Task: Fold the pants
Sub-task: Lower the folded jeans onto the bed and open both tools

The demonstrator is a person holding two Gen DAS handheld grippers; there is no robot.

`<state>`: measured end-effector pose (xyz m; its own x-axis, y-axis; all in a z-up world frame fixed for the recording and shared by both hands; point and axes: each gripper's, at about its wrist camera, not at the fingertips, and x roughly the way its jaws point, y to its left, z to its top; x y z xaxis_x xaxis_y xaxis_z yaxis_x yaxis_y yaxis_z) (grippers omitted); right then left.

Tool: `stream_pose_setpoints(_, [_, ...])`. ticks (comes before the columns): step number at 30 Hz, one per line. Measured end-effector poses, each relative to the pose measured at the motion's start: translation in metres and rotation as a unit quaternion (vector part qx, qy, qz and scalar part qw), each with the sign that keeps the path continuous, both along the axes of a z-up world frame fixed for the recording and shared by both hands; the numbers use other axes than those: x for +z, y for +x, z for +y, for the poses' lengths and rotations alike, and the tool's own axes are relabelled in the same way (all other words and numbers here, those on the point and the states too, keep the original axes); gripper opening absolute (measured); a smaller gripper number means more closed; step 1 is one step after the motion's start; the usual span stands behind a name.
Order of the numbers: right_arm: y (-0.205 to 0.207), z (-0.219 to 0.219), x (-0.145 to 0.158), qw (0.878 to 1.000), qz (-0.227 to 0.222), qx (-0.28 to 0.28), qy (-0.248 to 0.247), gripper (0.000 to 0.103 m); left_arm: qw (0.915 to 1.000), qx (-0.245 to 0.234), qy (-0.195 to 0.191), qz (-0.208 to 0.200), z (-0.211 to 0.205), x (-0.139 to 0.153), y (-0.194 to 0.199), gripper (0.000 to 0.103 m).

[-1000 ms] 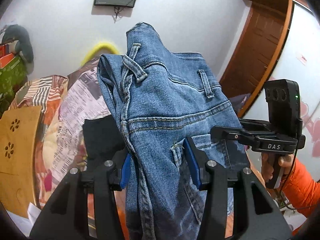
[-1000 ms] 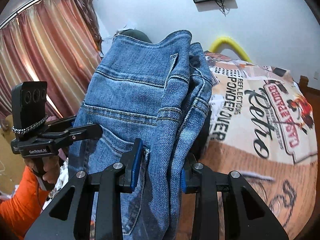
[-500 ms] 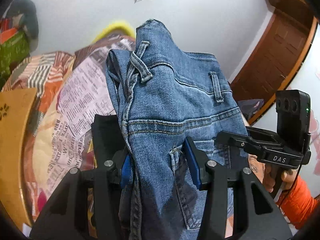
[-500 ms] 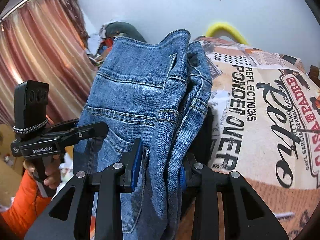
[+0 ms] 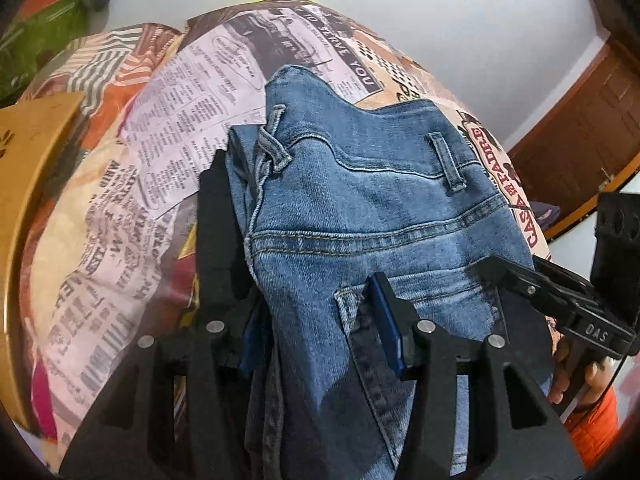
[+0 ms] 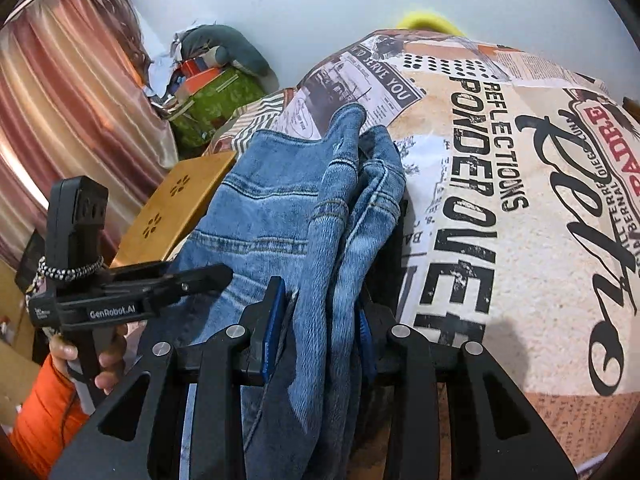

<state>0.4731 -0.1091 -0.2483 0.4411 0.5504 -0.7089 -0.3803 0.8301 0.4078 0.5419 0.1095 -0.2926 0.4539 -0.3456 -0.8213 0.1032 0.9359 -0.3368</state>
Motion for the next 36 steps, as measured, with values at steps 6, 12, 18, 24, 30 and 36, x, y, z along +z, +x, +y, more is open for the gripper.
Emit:
stream_pose_setpoints(6, [-0.018, -0.010, 0.018, 1.000, -0.010, 0.004, -0.018, 0.031, 0.9982, 0.006, 0.051, -0.031, 0.003, 0.032, -0.030, 0.049])
stream_pose_setpoints(12, [-0.049, -0.017, 0.065, 0.999, -0.050, 0.003, -0.015, 0.031, 0.9924, 0.002, 0.086, -0.089, -0.005, 0.096, -0.079, 0.049])
stream_pose_setpoints(18, [-0.099, -0.020, 0.130, 0.993, -0.115, 0.006, -0.012, 0.031, 0.9850, 0.010, 0.076, -0.155, -0.016, 0.167, -0.132, 0.049])
stream_pose_setpoints(24, [-0.175, -0.024, 0.192, 0.981, -0.192, 0.011, 0.006, 0.031, 0.9712, 0.009, 0.070, -0.228, -0.032, 0.231, -0.212, 0.049])
stream_pose_setpoints(30, [-0.252, -0.026, 0.234, 0.966, -0.257, 0.016, 0.027, 0.031, 0.9475, 0.004, 0.092, -0.306, -0.054, 0.272, -0.300, 0.050])
stream_pose_setpoints(36, [-0.307, -0.027, 0.240, 0.953, -0.301, -0.001, 0.034, 0.047, 0.9269, 0.018, 0.100, -0.361, -0.071, 0.282, -0.373, 0.058])
